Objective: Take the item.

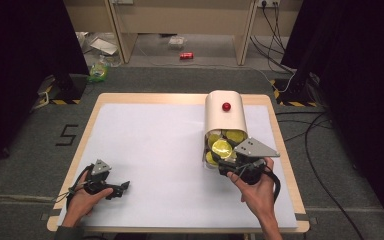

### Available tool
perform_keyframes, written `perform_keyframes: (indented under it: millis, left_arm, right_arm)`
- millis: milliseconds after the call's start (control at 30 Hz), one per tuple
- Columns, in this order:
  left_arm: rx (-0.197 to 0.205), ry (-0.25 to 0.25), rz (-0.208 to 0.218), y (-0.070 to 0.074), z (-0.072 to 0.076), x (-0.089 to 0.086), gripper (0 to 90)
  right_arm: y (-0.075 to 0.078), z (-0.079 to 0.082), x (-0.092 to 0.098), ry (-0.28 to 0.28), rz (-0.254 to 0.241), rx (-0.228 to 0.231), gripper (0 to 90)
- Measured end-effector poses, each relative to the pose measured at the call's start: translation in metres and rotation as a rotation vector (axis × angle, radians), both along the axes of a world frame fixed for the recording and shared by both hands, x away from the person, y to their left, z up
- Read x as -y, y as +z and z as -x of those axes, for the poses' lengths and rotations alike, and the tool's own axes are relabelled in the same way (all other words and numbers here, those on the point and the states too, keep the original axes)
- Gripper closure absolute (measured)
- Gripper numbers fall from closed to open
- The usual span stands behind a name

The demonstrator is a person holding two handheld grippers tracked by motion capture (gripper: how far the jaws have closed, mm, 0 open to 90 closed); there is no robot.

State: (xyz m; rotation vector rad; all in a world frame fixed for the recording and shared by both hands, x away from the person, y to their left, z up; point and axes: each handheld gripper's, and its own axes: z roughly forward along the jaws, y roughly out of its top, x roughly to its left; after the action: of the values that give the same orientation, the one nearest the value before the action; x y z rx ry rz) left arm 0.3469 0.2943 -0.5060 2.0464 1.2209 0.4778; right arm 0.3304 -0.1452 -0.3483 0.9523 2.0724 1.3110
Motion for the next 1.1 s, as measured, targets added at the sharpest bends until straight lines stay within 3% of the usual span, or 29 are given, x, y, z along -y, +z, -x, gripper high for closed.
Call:
perform_keyframes:
  millis: [767, 1100]
  left_arm:
    - [0.000, 0.001, 0.002, 0.000, 0.000, 0.000, 0.0]
    - [0.000, 0.000, 0.000, 0.000, 0.000, 0.000, 0.0]
  right_arm:
    - [0.001, 0.007, -0.019, 0.050, -0.002, 0.011, 38.4]
    - [-0.003, 0.013, -0.038, 0.103, 0.009, 0.021, 38.4]
